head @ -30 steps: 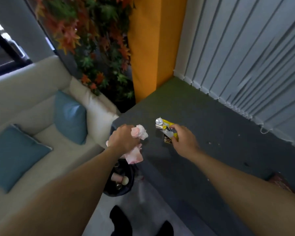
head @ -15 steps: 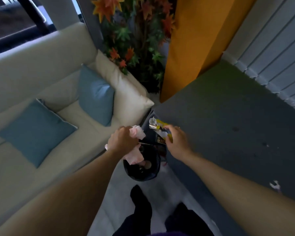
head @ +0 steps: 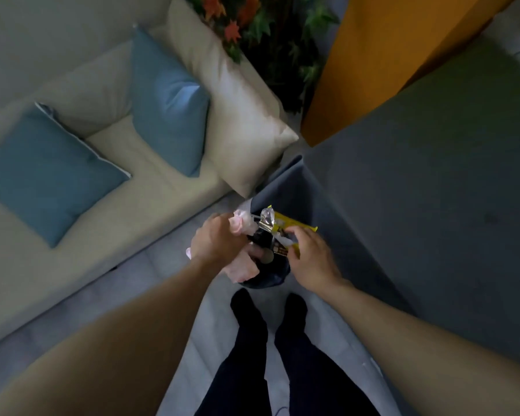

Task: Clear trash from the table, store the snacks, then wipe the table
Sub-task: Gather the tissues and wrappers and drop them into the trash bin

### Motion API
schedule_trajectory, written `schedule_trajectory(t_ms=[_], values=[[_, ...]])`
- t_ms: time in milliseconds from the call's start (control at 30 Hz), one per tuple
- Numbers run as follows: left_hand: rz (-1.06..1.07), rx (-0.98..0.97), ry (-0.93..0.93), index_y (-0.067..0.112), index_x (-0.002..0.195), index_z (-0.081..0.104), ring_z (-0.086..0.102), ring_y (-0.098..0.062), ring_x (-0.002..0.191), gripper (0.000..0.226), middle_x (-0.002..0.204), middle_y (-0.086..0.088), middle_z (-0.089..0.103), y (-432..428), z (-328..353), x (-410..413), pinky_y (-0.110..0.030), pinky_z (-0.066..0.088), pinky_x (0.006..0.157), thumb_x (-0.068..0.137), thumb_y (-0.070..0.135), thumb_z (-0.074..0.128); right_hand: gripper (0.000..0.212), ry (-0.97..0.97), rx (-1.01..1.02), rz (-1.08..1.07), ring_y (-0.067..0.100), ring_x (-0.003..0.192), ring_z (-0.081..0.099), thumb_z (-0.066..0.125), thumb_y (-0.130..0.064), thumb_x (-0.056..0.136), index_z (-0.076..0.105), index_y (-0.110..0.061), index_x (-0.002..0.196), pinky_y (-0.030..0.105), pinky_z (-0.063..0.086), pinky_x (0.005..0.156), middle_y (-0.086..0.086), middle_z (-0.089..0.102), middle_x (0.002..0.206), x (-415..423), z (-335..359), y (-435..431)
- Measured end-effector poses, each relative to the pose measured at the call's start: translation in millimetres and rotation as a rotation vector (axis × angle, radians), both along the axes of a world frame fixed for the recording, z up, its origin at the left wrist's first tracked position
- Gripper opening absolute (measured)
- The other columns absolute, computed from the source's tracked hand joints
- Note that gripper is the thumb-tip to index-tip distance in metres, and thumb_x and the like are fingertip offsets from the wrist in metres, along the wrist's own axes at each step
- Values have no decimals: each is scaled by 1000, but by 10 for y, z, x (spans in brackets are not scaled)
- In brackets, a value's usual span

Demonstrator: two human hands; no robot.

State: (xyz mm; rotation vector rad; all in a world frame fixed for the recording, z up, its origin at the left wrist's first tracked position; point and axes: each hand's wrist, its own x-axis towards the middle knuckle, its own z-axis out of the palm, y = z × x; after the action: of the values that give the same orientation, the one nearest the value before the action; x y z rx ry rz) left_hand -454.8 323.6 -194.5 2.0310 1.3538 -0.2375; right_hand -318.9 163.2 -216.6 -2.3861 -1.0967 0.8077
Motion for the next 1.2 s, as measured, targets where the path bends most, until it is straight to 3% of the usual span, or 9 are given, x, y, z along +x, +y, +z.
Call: schedule_trajectory(t_ms=[233, 467, 567, 667, 733, 833, 933, 1067, 1200], values=[[57, -86, 17, 24, 95, 65, 64, -33, 86, 40, 94, -2, 65, -103, -990, 39, -34, 43, 68, 63, 48, 65, 35, 79, -66, -64, 25, 115, 53, 59, -14, 89, 56, -21, 124, 37, 47, 94, 3, 58, 126, -58, -931, -14], [83, -146, 3, 19, 99, 63, 62, -30, 88, 23, 99, -3, 57, -272, -2132, -14, -34, 41, 67, 80, 32, 68, 39, 107, -131, -108, 27, 114, 55, 60, -16, 89, 53, -20, 127, 35, 48, 91, 5, 58, 127, -69, -1898, 55], [134, -209, -19, 15, 115, 62, 62, -30, 96, 42, 110, -7, 57, -326, -2527, 21, -34, 45, 74, 82, 39, 72, 44, 141, -160, -139, 26, 114, 55, 64, -18, 87, 52, -20, 129, 34, 47, 92, 6, 59, 125, -85, -2258, 69], [208, -344, -76, 12, 145, 44, 53, -28, 125, 84, 139, -11, 47, -348, -2822, 57, -36, 46, 101, 78, 49, 79, 60, 208, -207, -151, 25, 120, 53, 69, -24, 83, 46, -24, 139, 33, 44, 96, 6, 57, 131, -102, -2545, 88], [257, -437, -136, 14, 156, 26, 40, -21, 139, 100, 155, -5, 35, -352, -2910, 70, -34, 37, 111, 80, 50, 79, 72, 269, -241, -124, 22, 126, 51, 70, -29, 81, 38, -32, 145, 34, 45, 100, 0, 55, 138, -107, -2681, 84], [264, -495, -189, 16, 157, 25, 41, -10, 134, 93, 148, 11, 37, -334, -2972, 68, -31, 37, 110, 84, 47, 72, 76, 321, -292, -96, 21, 125, 54, 68, -29, 82, 31, -40, 148, 35, 48, 99, -2, 55, 138, -97, -2776, 53], [207, -499, -115, 20, 159, 24, 38, -21, 144, 95, 160, -4, 37, -324, -2992, -4, -44, 34, 119, 78, 55, 61, 72, 289, -319, -72, 25, 134, 45, 66, -28, 89, 32, -31, 152, 33, 39, 106, 4, 50, 146, -79, -2763, 14], [17, -427, 27, 20, 161, 16, 19, -21, 153, 75, 168, -4, 16, -255, -2772, -61, -32, 18, 122, 98, 39, 52, 70, 280, -307, -58, 24, 136, 40, 63, -29, 92, 30, -32, 153, 31, 35, 106, 5, 48, 147, -53, -2588, 26], [-143, -310, 96, 22, 162, 14, 16, -24, 154, 70, 169, -4, 10, -109, -2468, -64, -34, 19, 122, 101, 41, 45, 67, 248, -294, -39, 21, 140, 36, 59, -42, 92, 31, -31, 153, 33, 32, 113, 3, 43, 151, -32, -2311, 112]])
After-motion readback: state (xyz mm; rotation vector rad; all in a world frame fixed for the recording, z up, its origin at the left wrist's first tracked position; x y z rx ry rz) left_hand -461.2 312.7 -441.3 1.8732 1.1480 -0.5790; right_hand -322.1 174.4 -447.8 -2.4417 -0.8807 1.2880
